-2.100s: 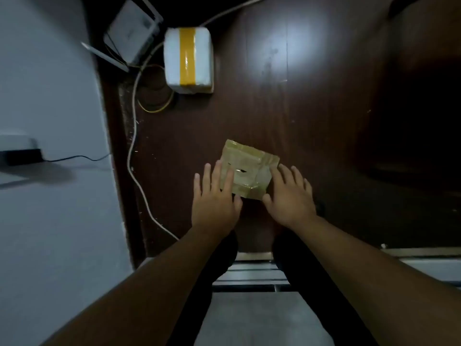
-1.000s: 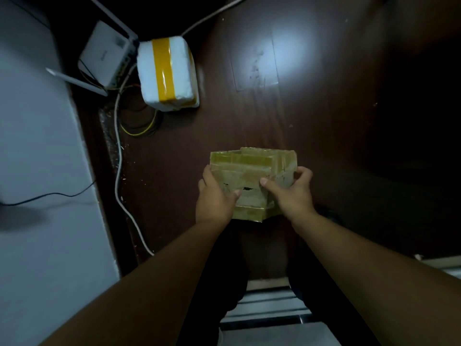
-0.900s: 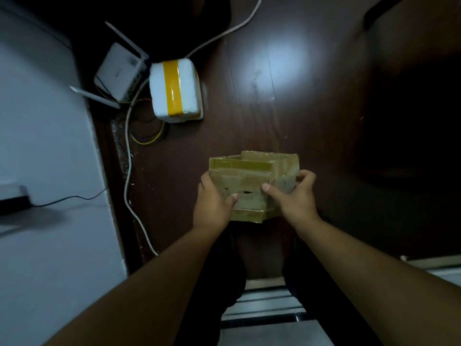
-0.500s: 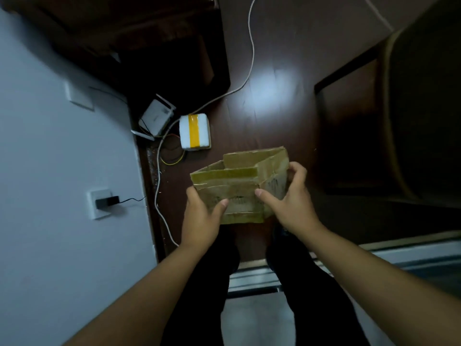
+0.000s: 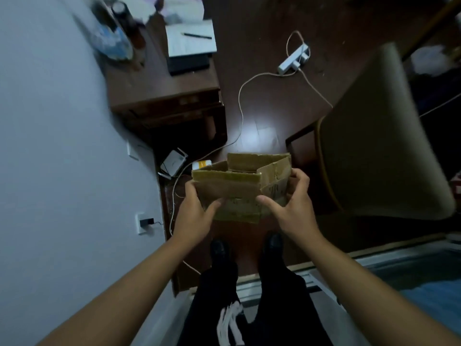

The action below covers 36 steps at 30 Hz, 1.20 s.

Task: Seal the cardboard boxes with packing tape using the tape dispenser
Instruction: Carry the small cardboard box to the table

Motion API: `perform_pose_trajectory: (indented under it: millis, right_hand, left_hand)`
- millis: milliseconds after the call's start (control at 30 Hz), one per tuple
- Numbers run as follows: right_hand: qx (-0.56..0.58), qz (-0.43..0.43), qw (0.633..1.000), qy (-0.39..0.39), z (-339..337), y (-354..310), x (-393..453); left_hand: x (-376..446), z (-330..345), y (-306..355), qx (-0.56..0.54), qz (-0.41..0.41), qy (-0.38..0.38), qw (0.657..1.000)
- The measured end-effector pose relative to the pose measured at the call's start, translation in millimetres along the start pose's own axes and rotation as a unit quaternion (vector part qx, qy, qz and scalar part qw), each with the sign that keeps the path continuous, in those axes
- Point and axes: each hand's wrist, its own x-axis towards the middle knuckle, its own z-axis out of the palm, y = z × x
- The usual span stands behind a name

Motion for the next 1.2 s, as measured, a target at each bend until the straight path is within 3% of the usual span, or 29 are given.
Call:
perform_pose_trajectory:
  millis: [367,633,767,867,967,1200]
  right_hand:
    - [-0.048,-0.040,0.992,0.111,-1.0,-36.9,-13.5]
    - [0.067,-0.016,0.994,0.083,-64.9,-29.5,15.0]
    - [0.116,-0.011,0.989,0.088,-90.7,-26.7,42.6]
    - [0.090,-0.057,0.988,0.108,-108.6,-30.5,67.9]
    - [0.059,-0.104,0.990,0.080,-123.2,-36.0,90.4]
    - [0.008,-0.092,0.995,0.023,-152.7,-53.9,131.4]
  left_hand:
    - [-3.7,-8.4,47.3,-0.092,0.005,0.036,0.995]
    - [41.9,9.0,101.6,-0.090,0.036,-0.018,0.995]
    - [63.9,23.9,139.4,-0.073,0.032,0.016,0.997]
    - [79.9,34.6,164.7,-0.021,0.081,0.054,0.995]
    - [94.2,41.3,179.8,0.030,0.093,0.043,0.994]
    - [131.1,40.1,198.6,0.050,0.099,-0.013,0.994]
